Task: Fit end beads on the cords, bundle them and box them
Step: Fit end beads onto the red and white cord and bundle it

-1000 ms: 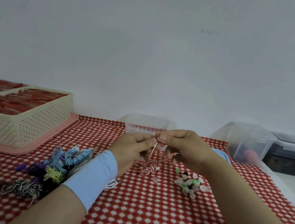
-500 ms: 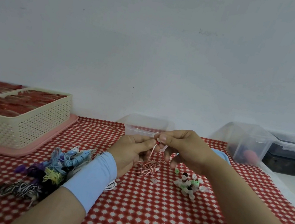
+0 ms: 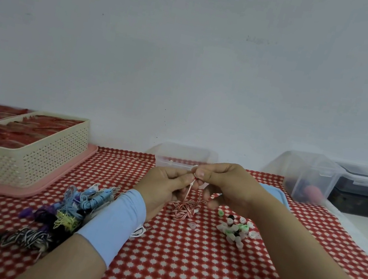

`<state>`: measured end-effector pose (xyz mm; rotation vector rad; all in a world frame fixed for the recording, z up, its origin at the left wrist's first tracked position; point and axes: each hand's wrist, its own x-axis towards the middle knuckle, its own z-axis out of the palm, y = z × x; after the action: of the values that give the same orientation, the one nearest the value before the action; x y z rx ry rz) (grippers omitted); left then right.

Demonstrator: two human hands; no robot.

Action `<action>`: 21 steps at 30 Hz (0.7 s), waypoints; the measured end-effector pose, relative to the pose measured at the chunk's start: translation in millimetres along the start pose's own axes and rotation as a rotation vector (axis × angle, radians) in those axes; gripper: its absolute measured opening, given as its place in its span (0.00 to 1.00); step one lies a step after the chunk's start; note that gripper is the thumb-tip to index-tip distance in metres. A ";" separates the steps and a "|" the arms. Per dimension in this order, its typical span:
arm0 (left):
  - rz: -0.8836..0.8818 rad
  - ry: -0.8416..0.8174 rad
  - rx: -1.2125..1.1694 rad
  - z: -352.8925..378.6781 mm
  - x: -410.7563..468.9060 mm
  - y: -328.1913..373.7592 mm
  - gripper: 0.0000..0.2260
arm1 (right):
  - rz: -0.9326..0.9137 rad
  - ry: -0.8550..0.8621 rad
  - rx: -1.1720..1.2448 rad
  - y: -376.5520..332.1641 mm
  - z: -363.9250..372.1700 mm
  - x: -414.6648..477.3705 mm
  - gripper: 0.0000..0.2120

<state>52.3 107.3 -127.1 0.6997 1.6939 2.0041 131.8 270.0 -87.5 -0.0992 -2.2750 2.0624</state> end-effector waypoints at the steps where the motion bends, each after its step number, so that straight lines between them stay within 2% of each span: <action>1: -0.007 0.008 -0.016 0.6 0.9 0.5 0.06 | -0.001 0.017 0.027 0.3 0.4 0.8 0.11; 6: -0.047 0.053 -0.014 -2.0 3.6 -2.8 0.07 | -0.073 0.071 -0.007 3.0 1.1 0.9 0.07; 10: -0.067 0.081 0.003 -6.0 4.5 -4.6 0.08 | -0.101 0.028 -0.153 -2.0 -2.9 -1.9 0.06; 14: -0.052 0.055 0.049 -6.2 4.0 -4.3 0.09 | -0.103 0.024 -0.194 -4.9 -5.1 -3.6 0.05; 21: -0.013 -0.004 0.067 -8.1 -0.3 0.2 0.04 | 0.047 -0.020 -0.074 -4.0 -5.8 -4.8 0.05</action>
<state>47.5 100.8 -128.0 0.7129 1.7663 1.9434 137.2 274.9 -83.0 -0.1385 -2.3838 2.0096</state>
